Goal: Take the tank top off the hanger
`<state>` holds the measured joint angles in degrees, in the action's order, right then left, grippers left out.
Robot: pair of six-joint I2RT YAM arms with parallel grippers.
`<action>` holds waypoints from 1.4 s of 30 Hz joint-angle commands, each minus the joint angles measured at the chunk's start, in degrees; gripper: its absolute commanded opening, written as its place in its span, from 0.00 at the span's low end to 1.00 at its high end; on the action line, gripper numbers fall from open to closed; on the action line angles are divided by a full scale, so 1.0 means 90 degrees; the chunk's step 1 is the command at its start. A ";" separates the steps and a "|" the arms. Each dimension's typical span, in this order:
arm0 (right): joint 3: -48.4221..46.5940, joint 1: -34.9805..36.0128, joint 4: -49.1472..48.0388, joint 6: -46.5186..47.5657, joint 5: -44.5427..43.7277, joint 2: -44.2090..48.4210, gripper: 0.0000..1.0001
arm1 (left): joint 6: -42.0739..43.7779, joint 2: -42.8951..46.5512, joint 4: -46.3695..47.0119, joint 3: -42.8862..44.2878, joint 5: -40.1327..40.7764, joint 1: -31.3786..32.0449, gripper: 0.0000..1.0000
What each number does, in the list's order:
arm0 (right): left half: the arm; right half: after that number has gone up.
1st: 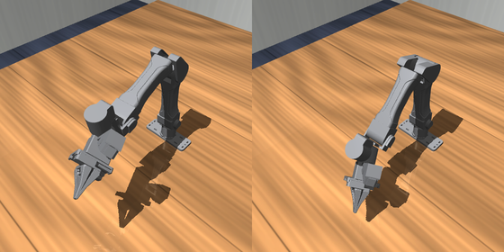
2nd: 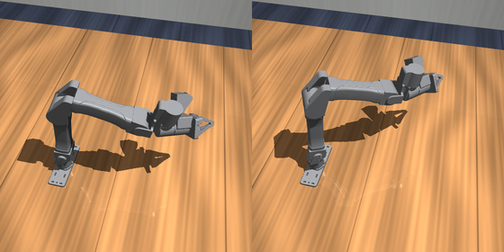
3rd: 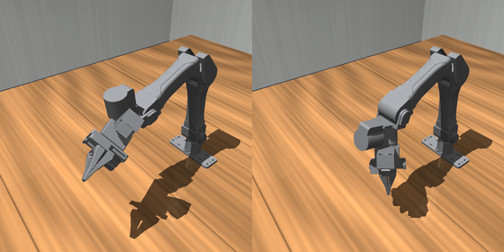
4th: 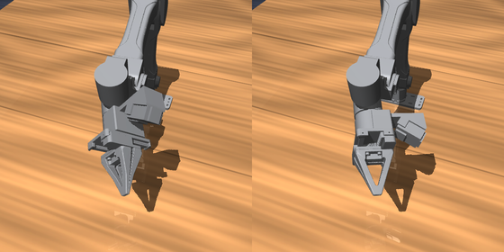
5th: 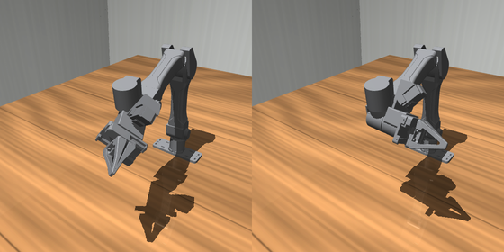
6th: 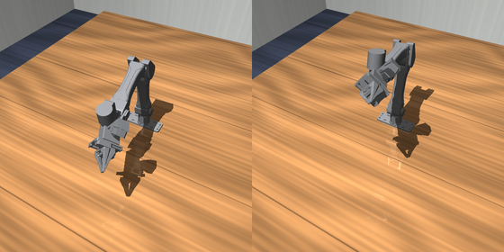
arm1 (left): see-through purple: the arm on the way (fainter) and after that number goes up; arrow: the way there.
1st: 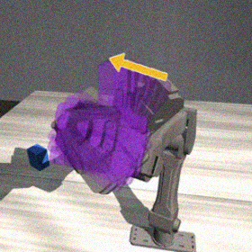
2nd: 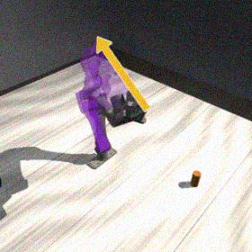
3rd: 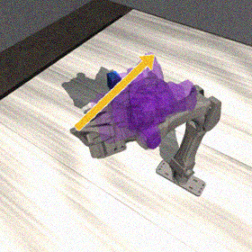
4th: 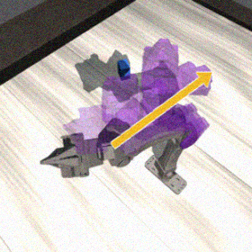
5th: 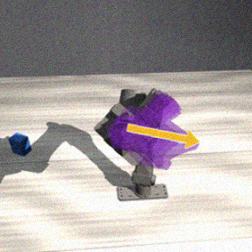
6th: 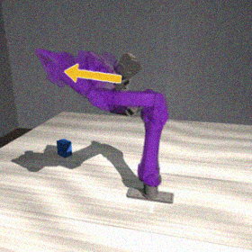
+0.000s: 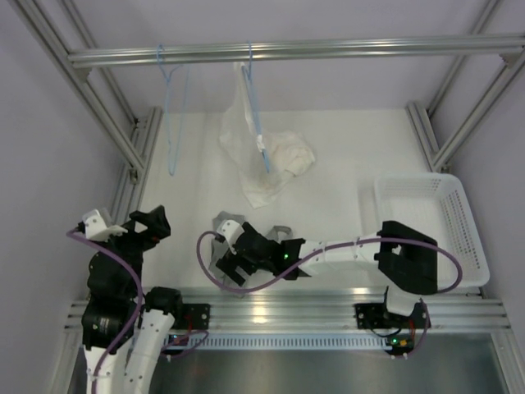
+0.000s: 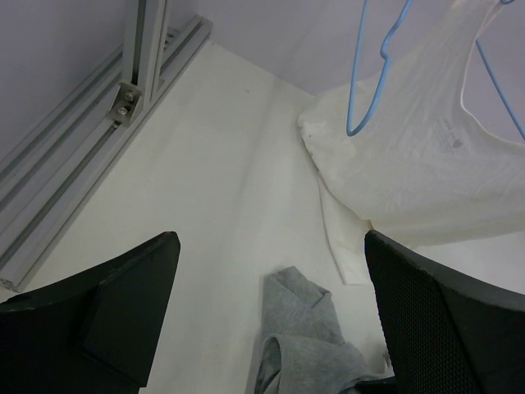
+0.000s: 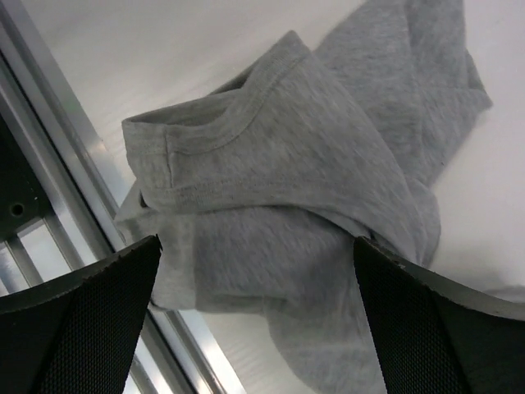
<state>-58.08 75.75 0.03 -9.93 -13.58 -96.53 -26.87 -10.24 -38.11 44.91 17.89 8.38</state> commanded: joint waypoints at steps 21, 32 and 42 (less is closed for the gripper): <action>-0.0685 -0.0213 0.0377 0.0010 0.0670 -0.1259 0.00 | 0.0086 -0.0415 0.0406 0.0011 -0.0582 -0.0023 0.99; 0.0272 -0.0183 0.1079 -0.0497 -0.0539 0.2530 0.00 | 0.0076 -0.0239 0.0396 0.0010 -0.0542 -0.0023 0.99; 0.0185 -0.0574 0.4222 -0.1015 -0.2256 0.5799 0.00 | 0.0115 -0.0200 0.0406 0.0020 -0.0572 -0.0013 0.99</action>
<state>-55.16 71.66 23.86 -16.49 -23.94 -51.75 -26.63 -12.84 -37.12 44.88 13.28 8.38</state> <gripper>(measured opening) 0.137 0.990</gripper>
